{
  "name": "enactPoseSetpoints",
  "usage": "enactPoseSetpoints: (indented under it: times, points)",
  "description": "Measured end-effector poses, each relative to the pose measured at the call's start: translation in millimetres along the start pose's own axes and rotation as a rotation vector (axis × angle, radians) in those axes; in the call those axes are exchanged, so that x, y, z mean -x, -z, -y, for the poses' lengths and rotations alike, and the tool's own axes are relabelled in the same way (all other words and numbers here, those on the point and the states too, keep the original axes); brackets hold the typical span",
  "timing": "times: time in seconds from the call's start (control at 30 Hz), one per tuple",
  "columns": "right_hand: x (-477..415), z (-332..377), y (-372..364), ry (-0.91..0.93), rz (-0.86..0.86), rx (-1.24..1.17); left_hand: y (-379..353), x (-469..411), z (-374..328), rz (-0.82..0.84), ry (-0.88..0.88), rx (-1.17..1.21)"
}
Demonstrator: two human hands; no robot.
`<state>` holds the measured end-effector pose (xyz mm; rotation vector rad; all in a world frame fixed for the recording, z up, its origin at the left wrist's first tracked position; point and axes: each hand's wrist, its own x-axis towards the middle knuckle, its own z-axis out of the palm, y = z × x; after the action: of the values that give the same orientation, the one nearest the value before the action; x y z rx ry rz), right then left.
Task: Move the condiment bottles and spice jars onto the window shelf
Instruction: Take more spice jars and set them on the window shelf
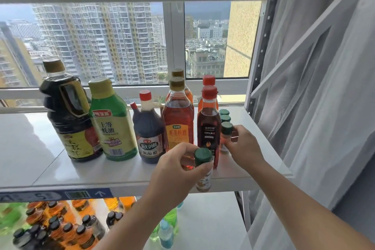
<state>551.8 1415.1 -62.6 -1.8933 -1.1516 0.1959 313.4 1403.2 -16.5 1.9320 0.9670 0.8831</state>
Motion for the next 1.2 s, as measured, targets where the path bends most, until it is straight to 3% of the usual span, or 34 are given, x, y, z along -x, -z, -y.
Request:
enactPoseSetpoints:
  times: [0.53, 0.83, 1.03, 1.2]
  points:
    - [1, -4, 8, -0.086, 0.044, 0.026, -1, 3, -1, 0.017, 0.016, 0.005]
    - [47, -16, 37, -0.005, -0.032, -0.05, -21, -10, -20, 0.011, 0.012, -0.042]
    - [82, -37, 64, -0.069, -0.058, -0.123, -35, -28, -51, 0.135, -0.196, -0.313]
    - [106, -49, 81, -0.112, -0.06, -0.146, -47, -51, -86, 0.386, -0.388, -0.703]
